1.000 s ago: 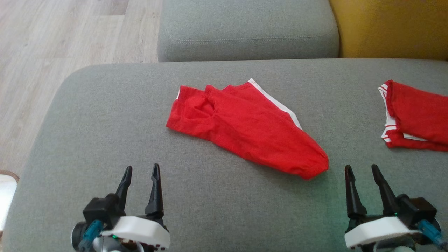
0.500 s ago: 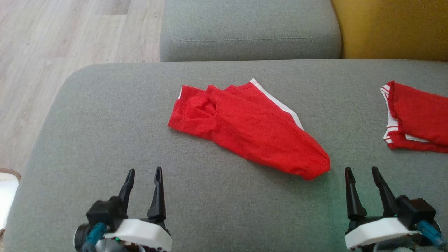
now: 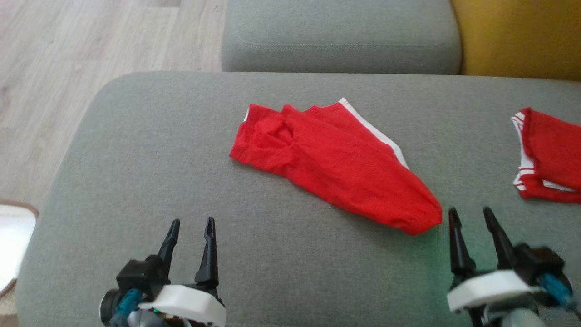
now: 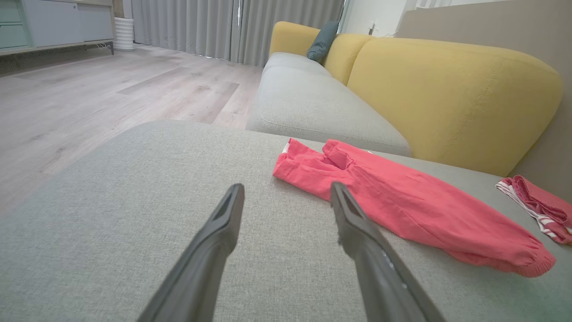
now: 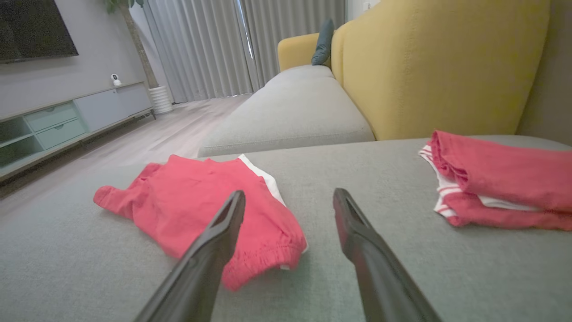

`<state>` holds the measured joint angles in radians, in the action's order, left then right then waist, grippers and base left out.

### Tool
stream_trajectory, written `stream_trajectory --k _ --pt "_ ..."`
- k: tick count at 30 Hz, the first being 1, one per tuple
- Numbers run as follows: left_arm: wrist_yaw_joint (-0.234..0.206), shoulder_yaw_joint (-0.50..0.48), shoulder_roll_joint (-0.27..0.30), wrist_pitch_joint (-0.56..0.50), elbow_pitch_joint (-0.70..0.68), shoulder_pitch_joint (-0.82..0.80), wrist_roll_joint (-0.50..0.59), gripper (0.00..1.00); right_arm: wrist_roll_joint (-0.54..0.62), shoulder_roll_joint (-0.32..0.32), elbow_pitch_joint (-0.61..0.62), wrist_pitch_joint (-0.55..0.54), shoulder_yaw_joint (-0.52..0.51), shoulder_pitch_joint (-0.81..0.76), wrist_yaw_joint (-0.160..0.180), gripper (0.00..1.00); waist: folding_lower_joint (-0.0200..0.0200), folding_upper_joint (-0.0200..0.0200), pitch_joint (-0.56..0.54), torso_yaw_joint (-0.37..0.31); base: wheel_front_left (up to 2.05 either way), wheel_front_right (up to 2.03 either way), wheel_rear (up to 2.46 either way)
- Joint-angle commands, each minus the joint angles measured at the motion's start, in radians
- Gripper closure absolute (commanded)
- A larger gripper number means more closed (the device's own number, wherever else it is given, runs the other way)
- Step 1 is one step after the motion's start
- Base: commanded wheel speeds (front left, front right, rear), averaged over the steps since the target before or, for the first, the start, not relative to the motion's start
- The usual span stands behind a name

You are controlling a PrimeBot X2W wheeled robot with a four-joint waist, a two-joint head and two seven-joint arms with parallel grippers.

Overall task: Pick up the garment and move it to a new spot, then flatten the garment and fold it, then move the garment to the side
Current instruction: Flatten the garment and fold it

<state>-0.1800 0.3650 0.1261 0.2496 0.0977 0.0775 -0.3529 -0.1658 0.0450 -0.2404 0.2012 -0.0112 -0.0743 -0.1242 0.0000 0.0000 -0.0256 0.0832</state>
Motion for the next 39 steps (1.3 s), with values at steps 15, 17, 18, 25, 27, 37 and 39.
stream_trajectory --k 15,17,18,25,27,37,39 --pt "0.029 0.007 -0.04 0.012 -0.056 -0.104 0.036 0.0 0.127 0.058 -0.199 -0.31 0.115 0.503 -0.007 0.0 0.0 0.0 0.169 0.174 0.0 0.0 0.0" --pt "0.033 0.011 -0.046 0.012 -0.058 -0.112 0.039 0.0 0.118 0.082 -0.249 -0.332 0.117 0.554 -0.007 0.0 0.0 0.0 0.184 0.196 0.0 0.0 0.0" --pt "0.035 0.013 -0.048 0.012 -0.058 -0.115 0.041 0.0 0.109 0.091 -0.277 -0.348 0.119 0.576 -0.007 0.0 0.0 0.0 0.191 0.206 0.0 0.0 0.0" --pt "0.045 0.028 -0.064 0.012 -0.054 -0.131 0.045 0.0 -0.023 0.141 -0.465 -0.498 0.171 0.691 -0.007 0.0 0.0 0.0 0.226 0.266 0.0 0.0 0.0" --pt "0.044 0.028 -0.067 0.012 -0.052 -0.131 0.045 0.0 -0.069 0.158 -0.492 -0.537 0.205 0.708 -0.007 0.0 0.0 0.0 0.229 0.274 0.0 0.0 0.0" --pt "0.039 0.011 -0.073 0.012 -0.059 -0.129 0.053 0.0 -0.217 0.192 -0.441 -0.497 0.348 0.734 -0.007 1.0 0.0 0.0 0.234 0.262 0.0 0.0 0.0" --pt "0.039 0.01 -0.073 0.012 -0.061 -0.131 0.056 0.0 -0.231 0.186 -0.407 -0.466 0.381 0.741 -0.007 1.0 0.0 0.0 0.235 0.253 0.0 0.0 0.0"
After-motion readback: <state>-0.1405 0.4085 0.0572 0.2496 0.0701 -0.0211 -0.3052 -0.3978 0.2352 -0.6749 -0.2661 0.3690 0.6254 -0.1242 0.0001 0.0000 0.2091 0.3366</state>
